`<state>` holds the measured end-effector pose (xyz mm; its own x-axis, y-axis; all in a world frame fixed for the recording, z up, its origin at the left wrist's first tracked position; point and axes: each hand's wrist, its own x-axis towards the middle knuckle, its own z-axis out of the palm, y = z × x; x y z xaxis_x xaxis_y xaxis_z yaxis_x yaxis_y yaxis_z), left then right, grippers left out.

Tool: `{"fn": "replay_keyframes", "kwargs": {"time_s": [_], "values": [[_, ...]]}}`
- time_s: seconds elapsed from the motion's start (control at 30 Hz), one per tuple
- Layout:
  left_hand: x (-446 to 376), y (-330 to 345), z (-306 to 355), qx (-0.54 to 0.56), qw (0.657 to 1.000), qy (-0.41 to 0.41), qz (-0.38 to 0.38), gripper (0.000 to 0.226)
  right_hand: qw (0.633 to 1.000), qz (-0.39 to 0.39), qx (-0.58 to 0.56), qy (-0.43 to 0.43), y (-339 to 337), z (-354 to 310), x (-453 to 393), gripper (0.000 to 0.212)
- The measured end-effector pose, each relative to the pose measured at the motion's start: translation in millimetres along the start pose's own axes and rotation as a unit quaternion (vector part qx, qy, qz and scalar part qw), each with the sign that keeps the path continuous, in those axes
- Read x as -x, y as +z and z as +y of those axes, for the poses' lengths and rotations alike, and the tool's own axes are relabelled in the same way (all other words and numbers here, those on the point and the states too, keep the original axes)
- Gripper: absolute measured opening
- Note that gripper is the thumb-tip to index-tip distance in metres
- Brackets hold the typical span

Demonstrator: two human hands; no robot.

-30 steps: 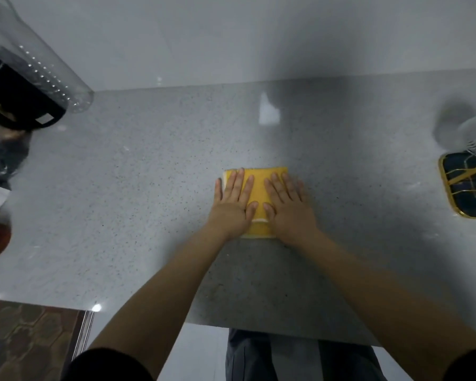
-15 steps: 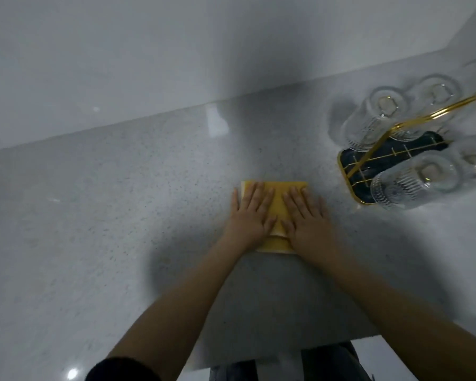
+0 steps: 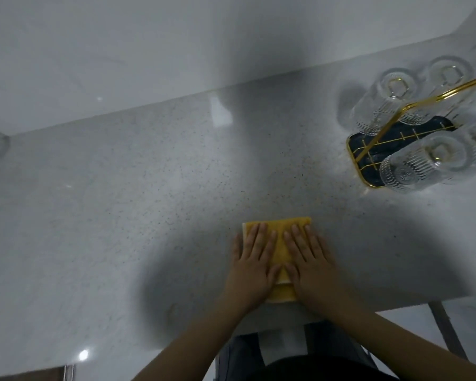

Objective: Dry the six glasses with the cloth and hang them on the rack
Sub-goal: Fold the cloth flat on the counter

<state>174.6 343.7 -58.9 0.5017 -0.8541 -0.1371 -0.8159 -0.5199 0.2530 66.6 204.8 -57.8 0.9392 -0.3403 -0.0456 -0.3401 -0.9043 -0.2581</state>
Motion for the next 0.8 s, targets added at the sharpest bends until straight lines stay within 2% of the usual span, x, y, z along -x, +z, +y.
{"fn": "replay_keyframes", "kwargs": {"time_s": [0.23, 0.4, 0.63, 0.8], "values": [[103, -11, -98, -0.019, 0.994, -0.104, 0.018, 0.063, 0.992, -0.033, -0.003, -0.126, 32, -124, -26, 0.058], [162, -10, -131, -0.033, 0.984, -0.175, 0.031, 0.064, 0.978, -0.069, 0.023, -0.194, 49, -184, -27, 0.059], [175, 1, -118, -0.016, 0.976, -0.211, 0.053, 0.064, 0.968, -0.065, 0.028, -0.239, 50, -182, -14, 0.058], [140, 1, -102, -0.004, 0.986, -0.157, 0.054, 0.064, 0.978, -0.069, 0.026, -0.194, 37, -148, -12, 0.06]]}}
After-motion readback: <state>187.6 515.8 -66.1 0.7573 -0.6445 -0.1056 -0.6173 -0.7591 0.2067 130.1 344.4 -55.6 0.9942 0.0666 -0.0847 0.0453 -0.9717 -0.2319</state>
